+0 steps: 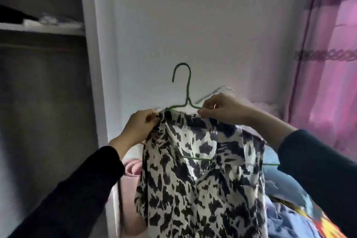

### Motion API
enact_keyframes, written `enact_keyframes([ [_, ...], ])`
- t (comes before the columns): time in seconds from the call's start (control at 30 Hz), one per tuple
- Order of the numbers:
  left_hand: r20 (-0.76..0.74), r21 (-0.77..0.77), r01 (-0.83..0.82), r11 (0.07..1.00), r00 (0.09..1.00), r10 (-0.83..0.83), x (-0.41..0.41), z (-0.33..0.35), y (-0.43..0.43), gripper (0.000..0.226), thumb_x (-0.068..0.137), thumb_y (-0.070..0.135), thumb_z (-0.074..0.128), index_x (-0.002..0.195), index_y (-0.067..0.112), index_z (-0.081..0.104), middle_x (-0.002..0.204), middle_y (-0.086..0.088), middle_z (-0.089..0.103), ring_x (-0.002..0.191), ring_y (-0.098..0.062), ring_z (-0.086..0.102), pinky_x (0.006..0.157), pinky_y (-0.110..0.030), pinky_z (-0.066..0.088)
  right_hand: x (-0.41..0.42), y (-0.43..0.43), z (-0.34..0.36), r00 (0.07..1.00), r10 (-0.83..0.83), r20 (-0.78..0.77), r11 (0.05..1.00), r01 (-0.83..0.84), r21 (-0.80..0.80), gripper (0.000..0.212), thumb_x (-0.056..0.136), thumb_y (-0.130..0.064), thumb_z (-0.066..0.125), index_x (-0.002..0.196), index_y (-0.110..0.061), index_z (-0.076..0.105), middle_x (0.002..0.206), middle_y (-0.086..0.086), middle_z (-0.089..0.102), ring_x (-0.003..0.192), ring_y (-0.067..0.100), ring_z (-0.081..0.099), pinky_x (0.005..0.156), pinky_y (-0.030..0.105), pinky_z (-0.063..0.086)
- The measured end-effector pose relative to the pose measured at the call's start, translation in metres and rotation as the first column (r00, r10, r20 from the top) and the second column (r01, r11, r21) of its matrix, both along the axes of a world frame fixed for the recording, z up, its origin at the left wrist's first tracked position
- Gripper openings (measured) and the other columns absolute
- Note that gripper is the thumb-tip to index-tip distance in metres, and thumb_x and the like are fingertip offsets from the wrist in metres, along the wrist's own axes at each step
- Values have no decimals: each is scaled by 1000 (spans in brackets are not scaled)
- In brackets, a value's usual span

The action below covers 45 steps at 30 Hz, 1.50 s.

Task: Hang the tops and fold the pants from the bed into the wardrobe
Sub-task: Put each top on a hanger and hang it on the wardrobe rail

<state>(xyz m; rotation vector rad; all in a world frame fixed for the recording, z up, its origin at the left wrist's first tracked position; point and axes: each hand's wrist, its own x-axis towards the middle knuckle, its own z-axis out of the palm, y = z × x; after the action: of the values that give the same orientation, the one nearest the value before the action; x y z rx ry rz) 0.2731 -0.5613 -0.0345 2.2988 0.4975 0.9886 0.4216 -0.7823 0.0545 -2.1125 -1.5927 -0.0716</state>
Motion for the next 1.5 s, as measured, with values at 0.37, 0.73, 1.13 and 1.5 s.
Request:
enact_keyframes([
  [0.37,-304,51,-342,938,890,341,-175,-5,243,38,99,38,42,134,29,54,132,3,60,122,-20,54,100,-36,44,-134,314,-35,982,160,-99,987,-157,40,34,94,-34,57,64,-20,55,65,-1,52,62,13,47,55,23,35],
  [0.73,-321,281,-472,836,774,545,-262,8,468,33,102,32,39,130,22,53,134,-2,55,121,-22,52,95,-36,44,-236,602,-37,970,216,-107,976,-216,14,42,93,-31,59,55,-16,46,60,-1,46,58,14,43,52,26,34],
  [1.13,-258,379,-649,660,611,749,-316,52,761,44,101,33,37,143,21,40,151,-4,37,138,-24,33,110,-37,33,-291,904,2,949,301,-98,952,-293,86,42,91,-26,59,55,-13,44,58,1,44,59,19,42,52,28,34],
  [1.5,-77,377,-719,583,603,794,-370,141,983,45,102,25,35,147,15,36,154,-9,29,142,-26,25,113,-34,23,-341,1115,47,928,280,-244,922,-189,338,44,96,-27,56,57,-11,43,56,3,46,53,19,43,51,29,35],
])
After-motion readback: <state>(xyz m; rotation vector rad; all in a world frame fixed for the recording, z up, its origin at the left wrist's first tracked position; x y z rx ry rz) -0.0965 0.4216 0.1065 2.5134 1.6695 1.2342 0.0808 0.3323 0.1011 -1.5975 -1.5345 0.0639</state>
